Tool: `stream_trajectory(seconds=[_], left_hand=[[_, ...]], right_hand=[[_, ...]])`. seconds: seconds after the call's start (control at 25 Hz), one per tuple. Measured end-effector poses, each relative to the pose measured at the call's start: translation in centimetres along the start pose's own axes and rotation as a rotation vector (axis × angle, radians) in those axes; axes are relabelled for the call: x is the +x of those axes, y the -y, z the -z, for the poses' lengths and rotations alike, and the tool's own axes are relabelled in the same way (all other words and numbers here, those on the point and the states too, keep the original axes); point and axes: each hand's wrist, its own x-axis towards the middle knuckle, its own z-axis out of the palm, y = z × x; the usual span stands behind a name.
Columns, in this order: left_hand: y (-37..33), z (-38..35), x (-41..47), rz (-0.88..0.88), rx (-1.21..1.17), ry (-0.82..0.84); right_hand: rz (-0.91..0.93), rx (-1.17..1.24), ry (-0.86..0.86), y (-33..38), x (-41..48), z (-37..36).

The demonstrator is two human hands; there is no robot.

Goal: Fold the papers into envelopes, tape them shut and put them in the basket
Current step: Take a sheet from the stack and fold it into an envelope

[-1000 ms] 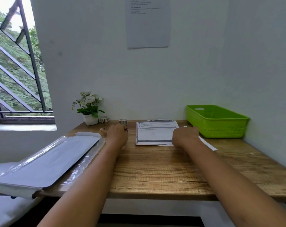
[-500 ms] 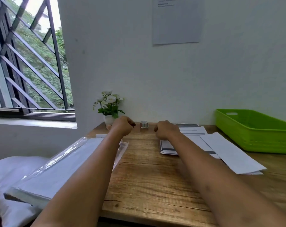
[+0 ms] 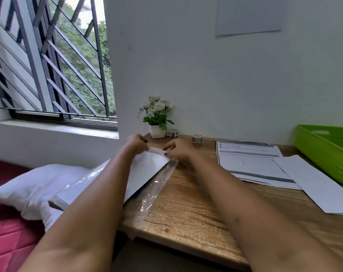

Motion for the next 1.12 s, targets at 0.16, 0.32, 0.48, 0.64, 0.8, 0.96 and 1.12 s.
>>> stream_trajectory(seconds=[0.16,0.32,0.48,0.64,0.8,0.96,1.12], left_hand=[[1.0,-0.1,-0.8,0.033,0.045,-0.037],[0.5,-0.3,-2.4,0.027,0.015,-0.092],[-1.7,0.1,-3.6,-0.025,0.073,-0.128],[-6.9,-0.1,-7.1,-0.201,0.176,-0.282],[-11.6,-3.3,-10.6,-0.526,0.141,-0.479],[-15.9,-10.1,-13.9,-0.703,0.051,-0.284],[-18.4,-16.5,-15.8,-0.602,-0.295,0.042]], right_hand=[[-0.048,-0.067,-0.126,0.3,0.0,-1.4],[-0.06,0.136,-0.374,0.4,-0.5,-0.4],[-0.101,0.362,-0.556,-0.4,-1.8,2.5],[-0.176,0.625,-0.837,-2.5,-3.6,6.7],[-0.217,1.029,-1.194,-5.3,-7.3,10.6],[-0.255,1.227,-1.374,-9.4,-12.0,12.9],[-0.454,1.303,-0.977,-14.0,-15.7,13.2]])
